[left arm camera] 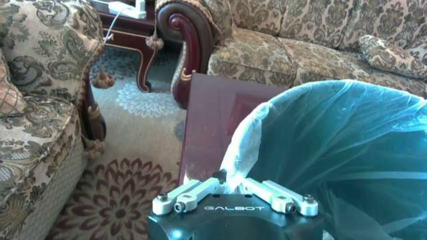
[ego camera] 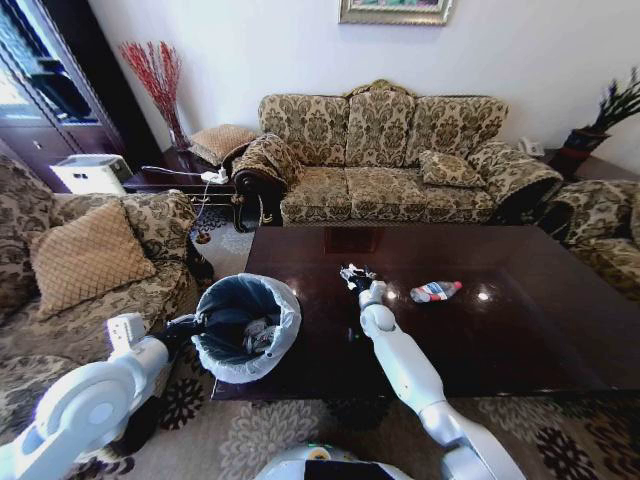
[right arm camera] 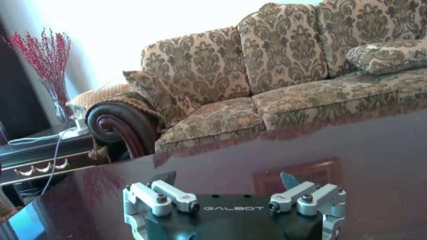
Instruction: Move to the front of the table and place the trash on the table into the trash bin.
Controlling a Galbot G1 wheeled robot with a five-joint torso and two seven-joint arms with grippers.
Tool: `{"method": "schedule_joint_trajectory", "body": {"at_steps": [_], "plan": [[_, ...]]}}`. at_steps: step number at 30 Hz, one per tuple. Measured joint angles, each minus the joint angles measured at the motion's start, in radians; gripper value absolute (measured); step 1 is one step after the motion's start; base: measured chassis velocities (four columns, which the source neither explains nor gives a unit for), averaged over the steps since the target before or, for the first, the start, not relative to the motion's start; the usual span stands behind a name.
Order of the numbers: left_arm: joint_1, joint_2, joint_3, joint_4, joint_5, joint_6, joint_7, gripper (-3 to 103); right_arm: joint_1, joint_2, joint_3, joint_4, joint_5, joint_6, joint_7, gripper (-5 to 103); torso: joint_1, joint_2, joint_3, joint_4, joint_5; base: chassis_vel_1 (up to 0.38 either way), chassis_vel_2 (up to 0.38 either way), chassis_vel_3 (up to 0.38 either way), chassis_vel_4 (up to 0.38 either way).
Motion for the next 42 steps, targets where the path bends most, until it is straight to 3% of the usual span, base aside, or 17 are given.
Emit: {"method": "schedule_joint_trajectory", "body": {"at_steps": [13, 30, 36, 38, 42], "plan": [[0.0, 0.0, 0.0, 0.0, 0.0, 0.0, 0.0, 0, -0.005, -0.005, 0.002, 0.024, -0.007, -0.006, 0.0, 100, 0.0, 0.0, 0.0, 0.0001, 0.0001, 0.0, 0.0, 0.0, 0.0], [0.0, 0.0, 0.0, 0.0, 0.0, 0.0, 0.0, 0, -0.103, -0.115, 0.053, 0.481, -0.202, -0.164, 0.0, 100, 0.0, 0.0, 0.0, -0.0002, -0.0003, 0.0, 0.0, 0.0, 0.0], [0.0, 0.0, 0.0, 0.0, 0.0, 0.0, 0.0, 0, -0.105, -0.116, 0.054, 0.488, -0.205, -0.169, 0.0, 100, 0.0, 0.0, 0.0, 0.0001, 0.0001, 0.0, 0.0, 0.0, 0.0], [0.0, 0.0, 0.0, 0.0, 0.0, 0.0, 0.0, 0, -0.111, -0.121, 0.061, 0.484, -0.187, -0.188, 0.0, 100, 0.0, 0.0, 0.0, 0.0007, 0.0002, 0.0, 0.0, 0.0, 0.0], [0.0, 0.0, 0.0, 0.0, 0.0, 0.0, 0.0, 0, -0.14, -0.14, 0.093, 0.427, -0.116, -0.265, 0.0, 100, 0.0, 0.0, 0.0, -0.0004, 0.0002, 0.0, 0.0, 0.0, 0.0]]}}
